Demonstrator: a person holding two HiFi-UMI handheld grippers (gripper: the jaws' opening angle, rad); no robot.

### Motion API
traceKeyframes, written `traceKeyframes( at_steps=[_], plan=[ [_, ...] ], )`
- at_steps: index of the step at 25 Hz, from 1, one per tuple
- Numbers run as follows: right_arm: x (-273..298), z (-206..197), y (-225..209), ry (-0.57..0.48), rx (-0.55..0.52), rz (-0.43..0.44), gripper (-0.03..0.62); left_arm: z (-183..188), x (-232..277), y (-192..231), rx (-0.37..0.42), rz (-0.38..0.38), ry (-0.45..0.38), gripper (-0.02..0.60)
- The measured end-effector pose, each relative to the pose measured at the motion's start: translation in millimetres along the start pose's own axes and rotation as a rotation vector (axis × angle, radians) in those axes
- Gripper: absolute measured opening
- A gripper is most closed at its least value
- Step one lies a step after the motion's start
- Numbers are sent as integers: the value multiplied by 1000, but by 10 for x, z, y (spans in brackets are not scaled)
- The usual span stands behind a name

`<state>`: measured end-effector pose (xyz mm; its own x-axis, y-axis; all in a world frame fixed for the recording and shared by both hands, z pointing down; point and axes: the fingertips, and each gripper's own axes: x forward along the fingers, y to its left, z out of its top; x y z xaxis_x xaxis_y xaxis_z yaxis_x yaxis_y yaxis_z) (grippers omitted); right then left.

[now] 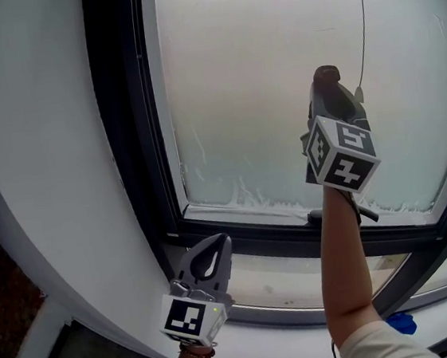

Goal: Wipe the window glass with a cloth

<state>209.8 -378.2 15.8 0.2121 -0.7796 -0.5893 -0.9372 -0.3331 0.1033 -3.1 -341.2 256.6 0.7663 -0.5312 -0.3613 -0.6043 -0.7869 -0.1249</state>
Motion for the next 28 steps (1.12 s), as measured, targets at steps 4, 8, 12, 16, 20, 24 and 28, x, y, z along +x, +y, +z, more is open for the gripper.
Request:
traceKeyframes(
  at_steps=[4, 8, 12, 16, 20, 24, 28],
  plan=[
    [38, -5, 152, -2, 17, 11, 101, 21, -84, 121, 8, 16, 3, 20],
    [88, -12, 322, -4, 25, 26, 101, -2, -163, 237, 21, 30, 21, 20],
    [129, -15, 517, -8, 35, 47, 101, -56, -266, 338, 48, 41, 49, 20],
    [194, -21, 711, -8, 55, 65, 101, -53, -369, 452, 63, 58, 60, 20],
    [239, -26, 913, -8, 87, 92, 101, -45, -445, 523, 52, 66, 59, 20],
    [290, -54, 1181, -3, 107, 130, 101, 49, -497, 579, 60, 64, 31, 20],
    [344, -93, 1492, 2, 128, 176, 101, 31, -580, 661, 71, 70, 38, 20]
  ],
)
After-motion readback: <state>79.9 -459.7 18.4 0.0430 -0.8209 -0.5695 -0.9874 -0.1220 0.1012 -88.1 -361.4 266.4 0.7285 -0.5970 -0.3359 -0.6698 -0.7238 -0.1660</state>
